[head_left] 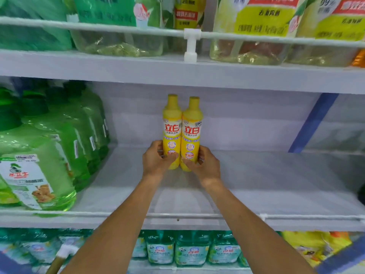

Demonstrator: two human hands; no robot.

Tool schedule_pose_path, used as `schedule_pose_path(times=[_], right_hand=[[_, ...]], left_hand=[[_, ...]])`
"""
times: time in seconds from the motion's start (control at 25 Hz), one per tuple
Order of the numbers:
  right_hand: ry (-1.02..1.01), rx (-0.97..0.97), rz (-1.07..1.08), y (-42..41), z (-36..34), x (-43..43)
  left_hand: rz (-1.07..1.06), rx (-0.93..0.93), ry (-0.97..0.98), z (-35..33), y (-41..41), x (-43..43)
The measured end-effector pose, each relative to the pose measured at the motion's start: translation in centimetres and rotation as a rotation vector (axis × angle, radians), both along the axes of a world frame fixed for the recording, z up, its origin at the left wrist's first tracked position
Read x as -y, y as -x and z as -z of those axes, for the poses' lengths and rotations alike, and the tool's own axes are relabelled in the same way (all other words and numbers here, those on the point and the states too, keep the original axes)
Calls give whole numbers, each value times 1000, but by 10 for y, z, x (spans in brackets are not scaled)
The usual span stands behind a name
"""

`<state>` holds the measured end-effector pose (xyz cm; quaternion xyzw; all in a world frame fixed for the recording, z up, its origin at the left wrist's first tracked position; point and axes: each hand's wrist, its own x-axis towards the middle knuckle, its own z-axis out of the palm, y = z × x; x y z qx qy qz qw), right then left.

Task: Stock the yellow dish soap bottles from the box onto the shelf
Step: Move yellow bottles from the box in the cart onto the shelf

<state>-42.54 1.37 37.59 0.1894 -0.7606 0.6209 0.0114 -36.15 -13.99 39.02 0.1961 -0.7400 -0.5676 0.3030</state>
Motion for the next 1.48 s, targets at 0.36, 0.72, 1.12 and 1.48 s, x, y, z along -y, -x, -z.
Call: schedule_pose_path(times=[0.36, 0.72, 1.12, 1.48], right_hand=[[3, -64, -71, 37, 11, 7], [82, -79, -56, 47, 21, 13], [71, -65, -47, 52, 19, 16], [70, -52, -48, 58, 21, 20]], left_hand=[[71, -104, 32, 15, 24, 15], [70, -119, 48, 29, 30, 19], [73, -97, 66, 26, 36, 20], [45, -79, 46, 23, 41, 19]])
